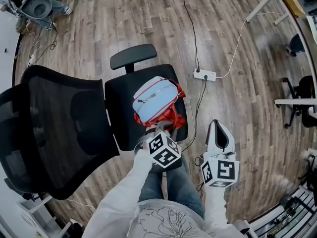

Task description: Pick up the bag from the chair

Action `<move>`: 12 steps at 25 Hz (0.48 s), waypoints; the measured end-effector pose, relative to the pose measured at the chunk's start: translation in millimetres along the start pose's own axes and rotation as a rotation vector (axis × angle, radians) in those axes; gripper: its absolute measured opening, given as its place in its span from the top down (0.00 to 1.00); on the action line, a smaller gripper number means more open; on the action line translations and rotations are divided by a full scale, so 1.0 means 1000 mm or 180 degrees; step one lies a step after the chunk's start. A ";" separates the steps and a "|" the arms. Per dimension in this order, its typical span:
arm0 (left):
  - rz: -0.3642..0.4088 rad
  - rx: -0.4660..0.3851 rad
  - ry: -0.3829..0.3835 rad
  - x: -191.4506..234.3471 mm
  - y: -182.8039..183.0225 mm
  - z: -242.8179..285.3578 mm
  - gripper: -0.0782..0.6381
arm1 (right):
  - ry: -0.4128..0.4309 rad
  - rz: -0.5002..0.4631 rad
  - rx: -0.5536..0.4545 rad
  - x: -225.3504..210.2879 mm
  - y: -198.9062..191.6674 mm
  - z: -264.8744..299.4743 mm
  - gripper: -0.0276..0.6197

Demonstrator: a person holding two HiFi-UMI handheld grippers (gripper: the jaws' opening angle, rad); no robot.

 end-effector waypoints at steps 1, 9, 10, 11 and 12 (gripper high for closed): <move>-0.0079 -0.0067 -0.0042 0.002 0.001 -0.004 0.83 | 0.0006 0.0000 -0.0010 0.001 0.002 -0.001 0.94; -0.0693 -0.0609 -0.0087 0.034 0.008 -0.048 0.82 | 0.0036 -0.0006 -0.0161 0.009 0.025 -0.011 0.94; -0.0750 -0.0657 -0.0053 0.039 0.009 -0.055 0.82 | 0.0037 -0.0007 -0.0182 0.009 0.028 -0.013 0.94; -0.0804 -0.0705 -0.0005 0.044 0.011 -0.061 0.81 | 0.0039 -0.0007 -0.0201 0.009 0.031 -0.015 0.94; -0.0850 -0.0753 0.0055 0.049 0.012 -0.068 0.81 | 0.0042 -0.0006 -0.0220 0.010 0.034 -0.016 0.94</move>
Point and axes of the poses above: the fingertips, and each gripper's own axes: z forward along the fingers, x to its left, y out of its top, the point moved 9 cm from there along -z, backward along the fingers, and after that the axes turned 8 degrees about -y, right-handed, at the moved point
